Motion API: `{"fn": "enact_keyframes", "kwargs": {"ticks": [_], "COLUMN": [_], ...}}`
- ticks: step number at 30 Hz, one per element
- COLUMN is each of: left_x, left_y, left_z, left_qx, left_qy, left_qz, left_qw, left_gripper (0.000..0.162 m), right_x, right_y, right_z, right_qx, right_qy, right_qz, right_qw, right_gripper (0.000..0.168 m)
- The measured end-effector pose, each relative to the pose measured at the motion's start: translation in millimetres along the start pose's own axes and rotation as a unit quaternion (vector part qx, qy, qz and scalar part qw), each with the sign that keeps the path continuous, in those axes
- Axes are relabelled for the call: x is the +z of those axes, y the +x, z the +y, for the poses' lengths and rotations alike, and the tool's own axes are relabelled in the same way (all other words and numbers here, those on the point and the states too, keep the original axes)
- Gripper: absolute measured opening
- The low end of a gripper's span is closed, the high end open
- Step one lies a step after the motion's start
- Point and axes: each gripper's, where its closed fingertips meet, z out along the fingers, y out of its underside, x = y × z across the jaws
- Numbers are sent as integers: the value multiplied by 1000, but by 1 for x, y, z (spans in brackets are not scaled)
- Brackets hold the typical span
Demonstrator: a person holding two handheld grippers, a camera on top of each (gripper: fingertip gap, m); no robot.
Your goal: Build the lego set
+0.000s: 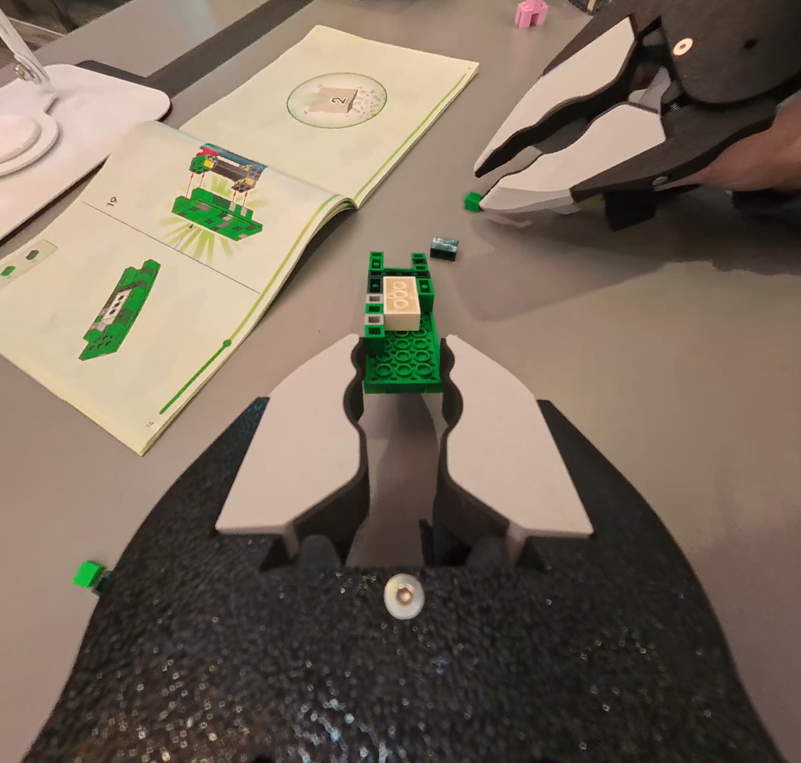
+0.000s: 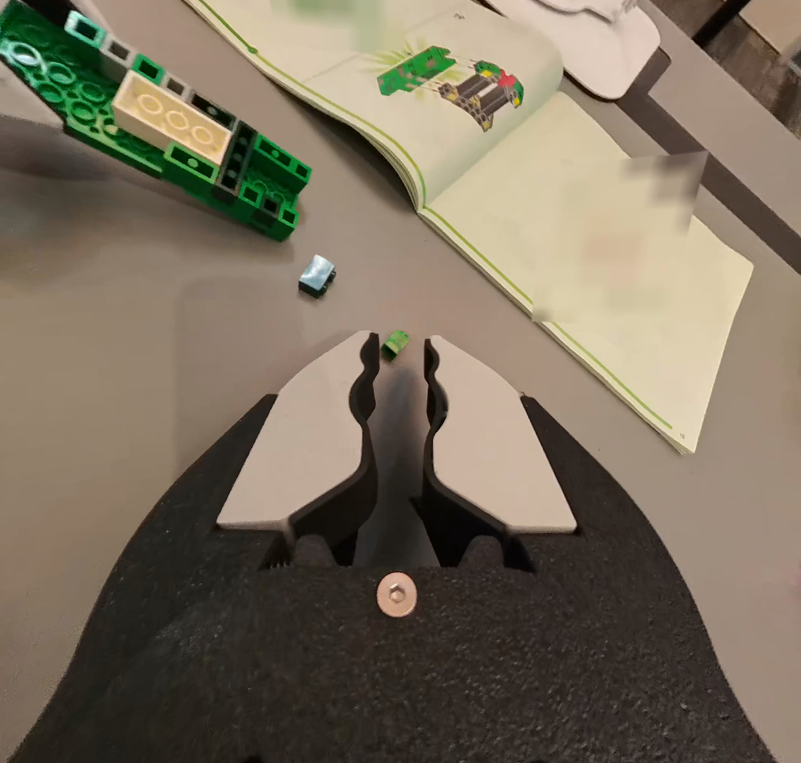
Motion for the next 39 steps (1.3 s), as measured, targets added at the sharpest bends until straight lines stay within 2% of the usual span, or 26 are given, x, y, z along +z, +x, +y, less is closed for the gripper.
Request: {"fn": "enact_keyframes", "kwargs": {"ticks": [4, 9, 21, 29, 34, 39], "left_x": [3, 6, 14, 14, 12, 9], "left_y": [4, 9, 13, 20, 17, 15], "left_z": [3, 8, 23, 19, 17, 11], "left_qx": [-5, 4, -5, -29, -25, -14], "left_qy": [-5, -21, -62, -50, -47, -32], "left_qz": [11, 19, 29, 62, 53, 40], "left_qw": [1000, 1000, 998, 996, 997, 999], "left_gripper": [32, 32, 32, 35, 40, 43], "right_x": [0, -9, -6, -6, -3, 1], "right_y": [2, -6, 8, -1, 1, 0], "right_z": [-3, -23, 0, 1, 3, 4], "right_qx": [-8, -55, 14, 14, 19, 56], "right_qy": [2, 59, 10, 7, -12, -26], "right_qz": [18, 8, 26, 7, 26, 11], "right_qw": [1000, 997, 1000, 1000, 999, 998], "right_gripper": [21, 22, 17, 16, 16, 12]}}
